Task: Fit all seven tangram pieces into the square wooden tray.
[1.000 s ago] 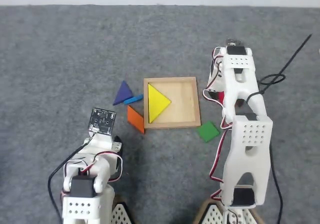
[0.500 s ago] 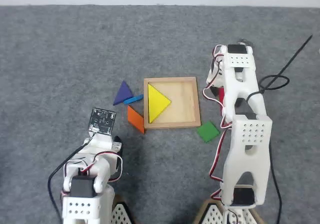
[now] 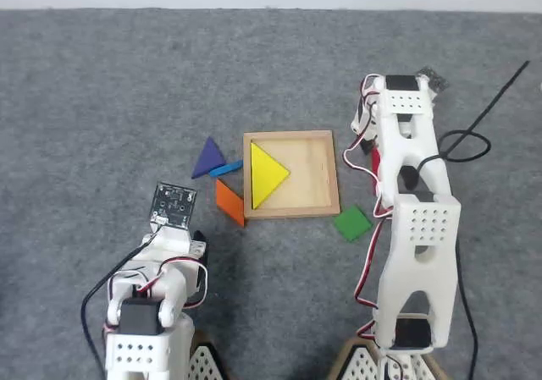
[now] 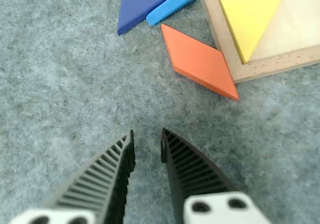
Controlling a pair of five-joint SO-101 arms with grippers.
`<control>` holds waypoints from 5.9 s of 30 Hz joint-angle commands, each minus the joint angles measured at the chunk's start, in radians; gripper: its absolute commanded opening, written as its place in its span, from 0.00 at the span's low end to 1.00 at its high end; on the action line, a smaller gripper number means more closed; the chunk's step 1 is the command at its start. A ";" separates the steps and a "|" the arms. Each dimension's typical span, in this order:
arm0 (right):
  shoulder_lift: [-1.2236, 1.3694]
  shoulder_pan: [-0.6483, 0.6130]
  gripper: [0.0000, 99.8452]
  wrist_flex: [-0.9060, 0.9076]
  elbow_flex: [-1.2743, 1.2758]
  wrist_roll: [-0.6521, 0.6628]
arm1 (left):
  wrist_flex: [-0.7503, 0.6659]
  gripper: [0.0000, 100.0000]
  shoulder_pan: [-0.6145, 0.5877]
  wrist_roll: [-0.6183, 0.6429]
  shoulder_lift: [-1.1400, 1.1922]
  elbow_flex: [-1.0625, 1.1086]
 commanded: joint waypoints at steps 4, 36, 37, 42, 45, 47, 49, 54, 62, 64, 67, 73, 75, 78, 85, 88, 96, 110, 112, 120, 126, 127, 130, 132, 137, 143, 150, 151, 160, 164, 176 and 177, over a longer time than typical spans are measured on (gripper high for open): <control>-0.010 0.016 0.43 -0.030 -0.057 -0.084 | 0.005 0.08 0.002 0.005 -0.020 -0.004; 0.021 0.015 0.29 0.021 -0.057 -0.086 | 0.005 0.08 0.002 0.005 -0.020 -0.004; 0.018 0.012 0.27 0.025 -0.057 -0.052 | 0.005 0.08 0.002 0.005 -0.020 -0.004; -0.019 0.018 0.23 0.058 -0.057 0.072 | 0.005 0.08 0.002 0.005 -0.020 -0.004; -0.062 0.018 0.23 0.101 -0.057 0.138 | 0.005 0.08 0.002 0.005 -0.020 -0.004; -0.090 0.016 0.23 0.127 -0.057 0.173 | 0.005 0.08 0.002 0.005 -0.020 -0.004; -0.119 0.012 0.23 0.148 -0.057 0.227 | 0.005 0.08 0.002 0.005 -0.020 -0.004; -0.179 -0.005 0.23 0.217 -0.057 0.480 | 0.005 0.08 0.002 0.005 -0.020 -0.004; -0.274 -0.145 0.23 0.240 -0.057 1.191 | 0.005 0.08 0.002 0.005 -0.020 -0.004; -0.286 -0.196 0.23 0.234 -0.057 1.318 | 0.005 0.08 0.002 0.005 -0.020 -0.004; -0.291 -0.286 0.23 0.228 -0.057 1.511 | 0.005 0.08 0.002 0.005 -0.020 -0.004; -0.283 -0.427 0.23 0.162 -0.054 1.794 | 0.005 0.08 0.002 0.005 -0.020 -0.004; -0.283 -0.443 0.23 0.117 -0.052 1.867 | 0.005 0.08 0.002 0.005 -0.020 -0.004; -0.257 -0.455 0.23 0.096 -0.051 1.967 | 0.005 0.08 0.002 0.005 -0.020 -0.004; -0.151 -0.421 0.23 0.088 -0.057 2.031 | 0.005 0.08 0.002 0.005 -0.020 -0.004; -0.150 -0.401 0.23 0.087 -0.057 2.019 | 0.005 0.08 0.002 0.005 -0.020 -0.004; -0.242 -0.392 0.24 0.019 -0.057 1.683 | 0.005 0.08 0.002 0.005 -0.020 -0.004; -0.748 -0.377 0.24 0.239 -0.035 1.447 | -0.350 0.08 -0.292 -0.339 -0.018 -0.079; -0.834 -0.384 0.24 0.245 0.037 1.418 | -0.327 0.09 -0.298 -0.347 -0.002 -0.143; -1.348 -0.406 0.23 -0.051 0.773 1.313 | -0.051 0.09 -0.118 -0.358 0.574 -0.714; -1.716 -0.375 0.23 -0.236 1.439 1.293 | 0.052 0.23 0.127 -0.361 1.030 -1.033; -1.776 -0.343 0.23 -0.263 1.527 1.292 | 0.046 0.26 0.163 -0.364 1.091 -1.056; -1.949 -0.217 0.23 -0.343 1.735 1.292 | -0.041 0.30 0.219 -0.393 1.252 -1.093; -2.043 -0.134 0.23 -0.358 1.824 1.295 | -0.117 0.30 0.235 -0.391 1.358 -1.118; -2.163 0.059 0.19 -0.355 1.969 1.295 | -0.212 0.30 0.247 -0.394 1.633 -1.245; -2.172 0.285 0.11 -0.363 2.056 1.247 | -0.213 0.30 0.290 -0.397 1.889 -1.448; -2.173 0.300 0.13 -0.390 2.094 1.249 | -0.213 0.30 0.299 -0.397 2.153 -1.666; -2.173 0.300 0.13 -0.392 2.097 1.249 | -0.213 0.30 0.305 -0.397 2.185 -1.696; -2.173 0.300 0.13 -0.392 2.099 1.246 | -0.207 0.30 0.356 -0.393 2.414 -1.982; -2.173 0.298 0.13 -0.392 2.099 1.244 | -0.158 0.30 0.354 -0.388 2.503 -2.138; -2.173 0.298 0.13 -0.394 2.101 1.243 | 0.063 0.30 0.233 -0.241 2.526 -2.424; -2.173 0.298 0.13 -0.394 2.101 1.243 | 0.077 0.30 0.213 -0.241 2.518 -2.420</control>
